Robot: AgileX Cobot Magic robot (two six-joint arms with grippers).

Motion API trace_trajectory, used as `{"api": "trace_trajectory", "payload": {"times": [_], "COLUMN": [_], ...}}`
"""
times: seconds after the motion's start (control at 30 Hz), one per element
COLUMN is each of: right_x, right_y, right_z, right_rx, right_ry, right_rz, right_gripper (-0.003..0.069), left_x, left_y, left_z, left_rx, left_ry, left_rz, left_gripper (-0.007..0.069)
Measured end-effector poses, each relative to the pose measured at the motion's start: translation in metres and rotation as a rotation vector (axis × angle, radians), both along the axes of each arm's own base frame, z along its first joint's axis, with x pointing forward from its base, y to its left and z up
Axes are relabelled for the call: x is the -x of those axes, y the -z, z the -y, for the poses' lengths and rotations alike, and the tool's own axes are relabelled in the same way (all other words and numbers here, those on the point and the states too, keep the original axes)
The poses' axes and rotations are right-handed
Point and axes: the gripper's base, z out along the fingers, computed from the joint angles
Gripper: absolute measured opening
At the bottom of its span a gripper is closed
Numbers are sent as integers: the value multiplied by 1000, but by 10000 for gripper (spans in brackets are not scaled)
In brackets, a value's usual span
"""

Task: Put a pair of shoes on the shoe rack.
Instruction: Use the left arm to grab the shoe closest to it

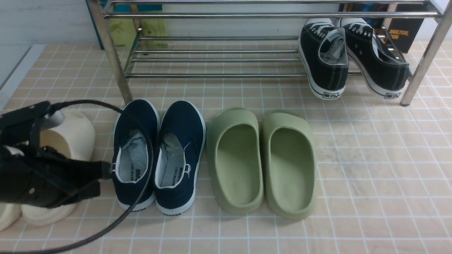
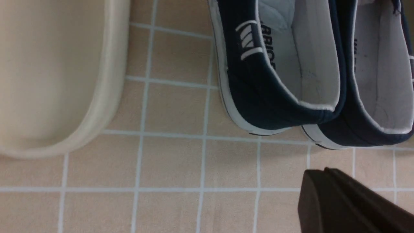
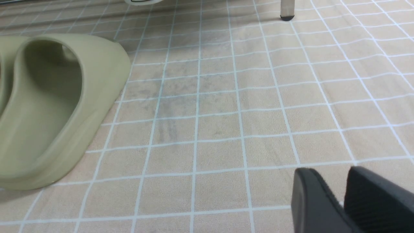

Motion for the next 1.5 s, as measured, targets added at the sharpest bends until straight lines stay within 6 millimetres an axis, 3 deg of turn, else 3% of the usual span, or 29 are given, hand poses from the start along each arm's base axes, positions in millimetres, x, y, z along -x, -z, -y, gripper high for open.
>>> {"api": "trace_trajectory", "payload": {"times": [0.17,0.27,0.3,0.47,0.63,0.93,1.1,1.23,1.33,1.43,1.5], "right_x": [0,0,0,0,0,0,0,0,0,0,0], "right_y": [0,0,0,0,0,0,0,0,0,0,0], "right_z": [0,0,0,0,0,0,0,0,0,0,0], "right_rx": [-1,-1,-1,-1,-1,-1,-1,-1,-1,-1,-1], "right_ry": [0,0,0,0,0,0,0,0,0,0,0], "right_rz": [0,0,0,0,0,0,0,0,0,0,0], "right_gripper": [178,179,183,189,195,206,211,216,218,224,228], "left_x": [-37,-48,-54,-66,-77,-94,-97,-97,-96,-91,-89], "left_y": [-10,-9,-8,8,24,53,64,64,63,49,29], "left_z": [5,9,14,29,30,28,28,29,28,27,26], "left_rx": [-36,-70,-102,-206,-286,-277,-278,-274,-272,-282,-280], "left_ry": [81,115,148,245,274,137,123,117,112,114,109], "left_rz": [-44,-56,-56,-53,-47,-104,-147,-147,-146,-159,-136], "left_gripper": [105,177,238,379,410,376,255,127,76,47,47]}}
